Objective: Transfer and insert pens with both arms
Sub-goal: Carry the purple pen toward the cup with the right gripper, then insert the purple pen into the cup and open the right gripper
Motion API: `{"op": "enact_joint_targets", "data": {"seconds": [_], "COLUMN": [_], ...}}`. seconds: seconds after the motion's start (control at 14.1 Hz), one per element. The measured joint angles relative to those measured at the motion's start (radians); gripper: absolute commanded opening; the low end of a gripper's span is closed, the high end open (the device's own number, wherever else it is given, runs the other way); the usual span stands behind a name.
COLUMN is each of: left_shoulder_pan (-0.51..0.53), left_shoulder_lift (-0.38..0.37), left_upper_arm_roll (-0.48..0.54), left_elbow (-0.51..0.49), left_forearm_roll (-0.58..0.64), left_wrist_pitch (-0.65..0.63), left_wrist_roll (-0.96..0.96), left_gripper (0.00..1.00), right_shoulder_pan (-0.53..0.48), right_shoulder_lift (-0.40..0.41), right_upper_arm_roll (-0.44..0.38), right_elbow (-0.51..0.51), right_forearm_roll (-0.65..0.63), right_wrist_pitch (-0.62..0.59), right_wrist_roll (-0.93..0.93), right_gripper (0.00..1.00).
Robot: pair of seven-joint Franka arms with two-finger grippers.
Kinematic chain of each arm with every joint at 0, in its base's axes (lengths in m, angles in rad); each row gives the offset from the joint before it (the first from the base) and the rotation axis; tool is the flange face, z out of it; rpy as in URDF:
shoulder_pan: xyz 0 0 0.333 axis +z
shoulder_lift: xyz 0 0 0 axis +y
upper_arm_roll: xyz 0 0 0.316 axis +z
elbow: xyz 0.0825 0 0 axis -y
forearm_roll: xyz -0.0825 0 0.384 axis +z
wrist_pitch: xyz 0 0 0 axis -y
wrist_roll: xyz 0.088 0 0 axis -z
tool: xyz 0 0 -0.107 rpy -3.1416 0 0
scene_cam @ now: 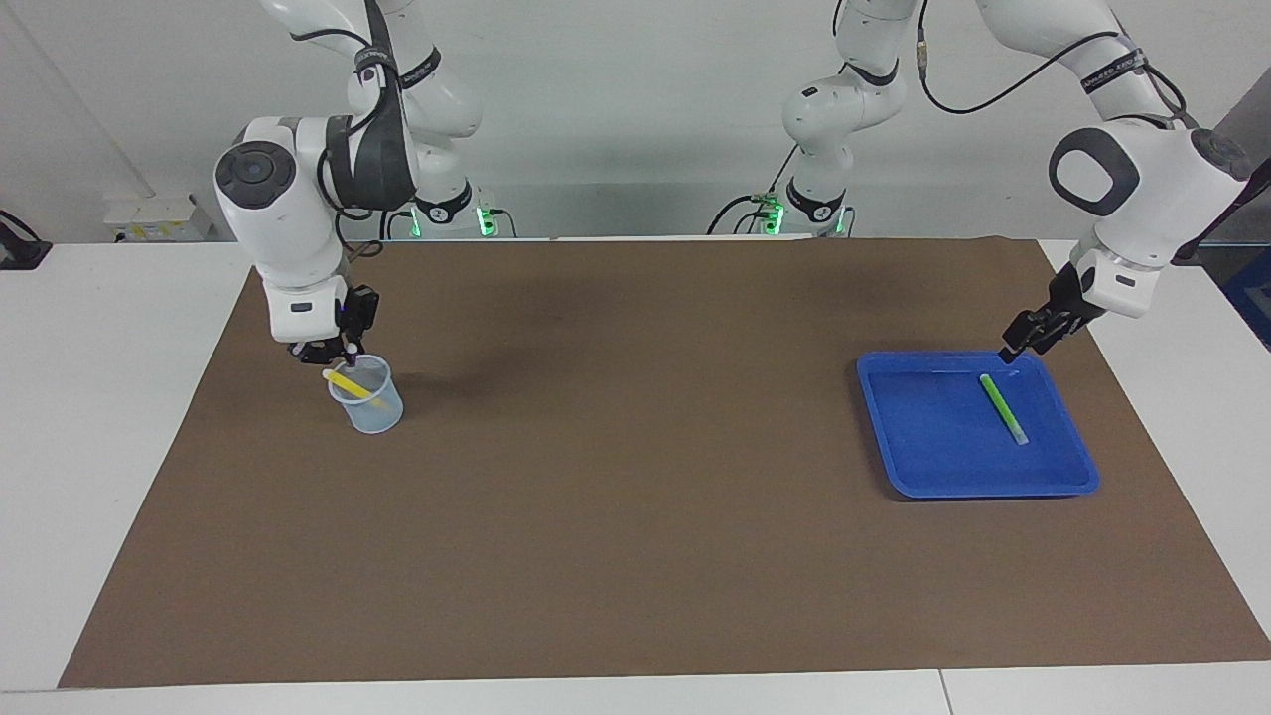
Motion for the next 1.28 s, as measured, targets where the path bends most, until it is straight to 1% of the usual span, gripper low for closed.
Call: {"op": "enact_joint_targets", "data": {"seconds": [0.21,0.43,0.78,0.99,1.28], "left_shoulder_pan": [0.004,0.019,0.041,0.041,0.038], "left_shoulder_lift": [0.051,0.116,0.215,0.238,0.246], "left_upper_arm_roll": [0.0,0.0,0.0,-0.005,-0.009], "left_elbow": [-0.001,-0.002,-0.002,-0.002,-0.003], "left_forearm_roll": [0.008,0.009,0.009,0.009,0.009], "left_wrist_pitch": [0.077,0.168,0.292,0.309,0.309], "left_wrist_roll": [0.032,0.07,0.108,0.109,0.109], "left_gripper": [0.69,0.68,0.67,0.66,0.64], "right_shoulder_pan": [-0.003,-0.021,-0.019,-0.018,-0.015], "right_shoulder_lift": [-0.01,-0.015,-0.016,-0.016,-0.015], "right_upper_arm_roll": [0.002,0.001,0.005,0.011,0.014], "right_elbow": [-0.026,-0.049,-0.034,-0.014,-0.007], "right_forearm_roll": [0.001,0.004,0.04,0.046,0.101], "right_wrist_pitch": [0.006,0.037,0.047,0.047,0.051], "right_wrist_roll": [0.011,0.052,0.071,0.09,0.092], "right_gripper": [0.0,0.0,0.0,0.0,0.0]}}
